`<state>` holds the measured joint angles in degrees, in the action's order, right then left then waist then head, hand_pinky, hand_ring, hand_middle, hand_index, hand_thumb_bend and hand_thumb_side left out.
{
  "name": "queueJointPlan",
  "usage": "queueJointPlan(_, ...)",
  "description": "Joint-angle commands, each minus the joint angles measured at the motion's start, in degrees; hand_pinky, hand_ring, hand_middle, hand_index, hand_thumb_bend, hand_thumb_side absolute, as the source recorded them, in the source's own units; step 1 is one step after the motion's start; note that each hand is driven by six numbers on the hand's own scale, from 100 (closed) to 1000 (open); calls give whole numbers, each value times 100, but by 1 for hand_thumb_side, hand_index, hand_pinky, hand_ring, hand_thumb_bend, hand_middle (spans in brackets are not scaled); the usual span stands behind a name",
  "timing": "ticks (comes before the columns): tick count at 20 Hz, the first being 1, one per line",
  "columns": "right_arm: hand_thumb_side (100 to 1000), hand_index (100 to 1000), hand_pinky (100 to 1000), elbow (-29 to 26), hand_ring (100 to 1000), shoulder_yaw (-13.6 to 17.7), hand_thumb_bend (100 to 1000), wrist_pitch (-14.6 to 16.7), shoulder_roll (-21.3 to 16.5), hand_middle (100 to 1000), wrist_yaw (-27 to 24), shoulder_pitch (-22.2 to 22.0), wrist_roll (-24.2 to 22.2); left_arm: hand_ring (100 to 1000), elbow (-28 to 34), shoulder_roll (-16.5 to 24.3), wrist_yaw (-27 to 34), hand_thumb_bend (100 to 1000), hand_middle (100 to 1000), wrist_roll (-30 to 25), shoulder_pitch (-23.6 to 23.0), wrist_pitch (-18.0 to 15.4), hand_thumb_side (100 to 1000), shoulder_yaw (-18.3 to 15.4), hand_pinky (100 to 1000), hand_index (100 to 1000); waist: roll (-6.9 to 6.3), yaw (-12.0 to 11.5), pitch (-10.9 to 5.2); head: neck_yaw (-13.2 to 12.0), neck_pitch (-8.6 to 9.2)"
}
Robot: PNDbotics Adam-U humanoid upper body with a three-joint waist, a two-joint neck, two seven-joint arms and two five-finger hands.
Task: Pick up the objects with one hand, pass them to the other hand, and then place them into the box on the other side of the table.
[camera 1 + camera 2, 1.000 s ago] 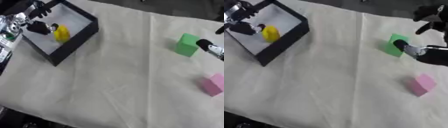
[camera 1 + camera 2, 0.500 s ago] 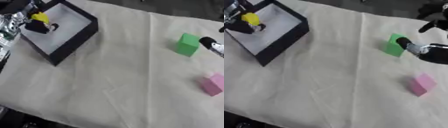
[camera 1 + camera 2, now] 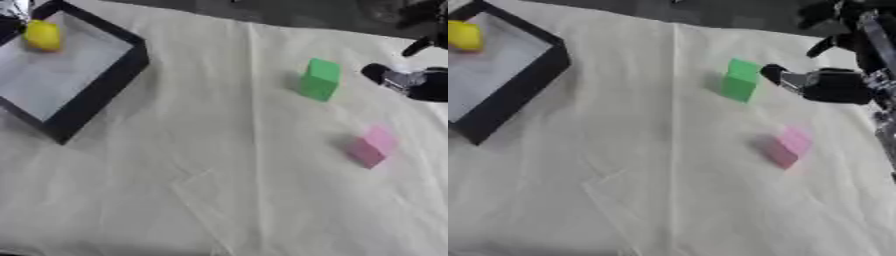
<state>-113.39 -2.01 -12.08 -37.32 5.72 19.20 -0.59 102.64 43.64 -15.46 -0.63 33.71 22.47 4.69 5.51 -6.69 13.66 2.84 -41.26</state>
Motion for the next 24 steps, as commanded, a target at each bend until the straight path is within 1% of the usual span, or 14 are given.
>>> queueJointPlan(1, 290, 788, 579, -120, 915, 89, 625, -128, -468, 671, -30, -110, -115, 653, 444, 189, 392, 100, 625, 196, -83, -119, 433, -135, 870, 757, -19, 30, -136, 111, 34)
queueJointPlan(3, 308, 801, 593, -120, 918, 91, 618, -152, -622, 688, 1, -263, -234, 655, 618, 149, 553, 100, 626, 275, -206, -183, 447, -194, 875, 759, -20, 37, -127, 141, 45)
queueJointPlan(5, 319, 799, 604, -120, 915, 94, 634, -208, -765, 691, 24, -419, -347, 652, 771, 106, 716, 100, 616, 384, -333, -251, 438, -246, 877, 750, -23, 37, -117, 158, 49)
queueJointPlan(9, 373, 784, 641, -120, 908, 77, 645, -525, -1046, 697, 138, -719, -555, 648, 882, -3, 1073, 100, 608, 641, -541, -287, 461, -313, 880, 741, -8, 50, -114, 195, 29)
queueJointPlan(10, 310, 788, 652, -120, 907, 62, 648, -608, -1114, 700, 156, -788, -602, 648, 892, -27, 1112, 100, 608, 671, -566, -277, 462, -320, 881, 741, -4, 51, -116, 196, 23)
queueJointPlan(11, 381, 790, 657, -120, 908, 49, 651, -679, -1165, 704, 181, -848, -647, 648, 902, -48, 1140, 100, 608, 689, -582, -264, 467, -323, 882, 742, -2, 50, -117, 195, 18)
queueJointPlan(14, 382, 801, 677, -120, 910, 6, 662, -817, -1242, 715, 254, -1001, -779, 647, 967, -82, 1185, 100, 607, 701, -619, -249, 476, -342, 882, 742, 4, 40, -118, 193, -8)
queueJointPlan(19, 388, 823, 719, 14, 915, -101, 673, -952, -1352, 738, 458, -1092, -1050, 647, 1028, -114, 1233, 100, 606, 710, -648, -215, 498, -361, 883, 741, 9, 32, -124, 215, -58)
queueJointPlan(24, 389, 830, 745, 334, 920, -247, 682, -900, -1442, 752, 526, -1026, -1332, 650, 1055, -136, 1242, 100, 608, 634, -651, -185, 510, -344, 885, 743, 4, 9, -129, 252, -107)
